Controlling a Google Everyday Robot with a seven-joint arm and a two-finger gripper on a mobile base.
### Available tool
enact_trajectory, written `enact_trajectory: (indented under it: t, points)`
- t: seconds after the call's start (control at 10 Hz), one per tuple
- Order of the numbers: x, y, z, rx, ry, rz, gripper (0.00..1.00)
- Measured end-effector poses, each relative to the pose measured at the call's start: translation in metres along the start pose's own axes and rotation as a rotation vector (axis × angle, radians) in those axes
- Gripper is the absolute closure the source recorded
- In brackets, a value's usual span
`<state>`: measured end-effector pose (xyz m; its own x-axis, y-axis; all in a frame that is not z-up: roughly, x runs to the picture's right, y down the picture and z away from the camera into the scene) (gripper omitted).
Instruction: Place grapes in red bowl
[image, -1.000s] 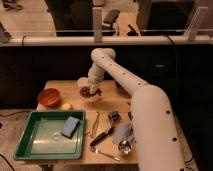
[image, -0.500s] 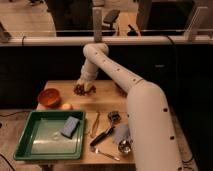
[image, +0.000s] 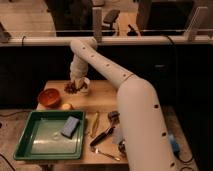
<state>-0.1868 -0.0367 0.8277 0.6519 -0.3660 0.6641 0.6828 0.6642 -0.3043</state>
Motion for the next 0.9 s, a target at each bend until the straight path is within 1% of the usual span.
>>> enact_trajectory:
  t: [0.1, 0.4, 0.5, 0.7, 0.9]
  points:
    - [-0.006, -0.003, 0.000, -0.011, 0.001, -0.026, 1.00]
    - [-0.023, -0.020, 0.000, -0.027, 0.001, -0.092, 1.00]
    - [-0.025, -0.023, 0.001, -0.039, 0.002, -0.110, 1.00]
    - [-0.030, -0.031, 0.002, -0.049, 0.003, -0.139, 1.00]
    - [-0.036, -0.038, 0.005, -0.040, -0.001, -0.173, 1.00]
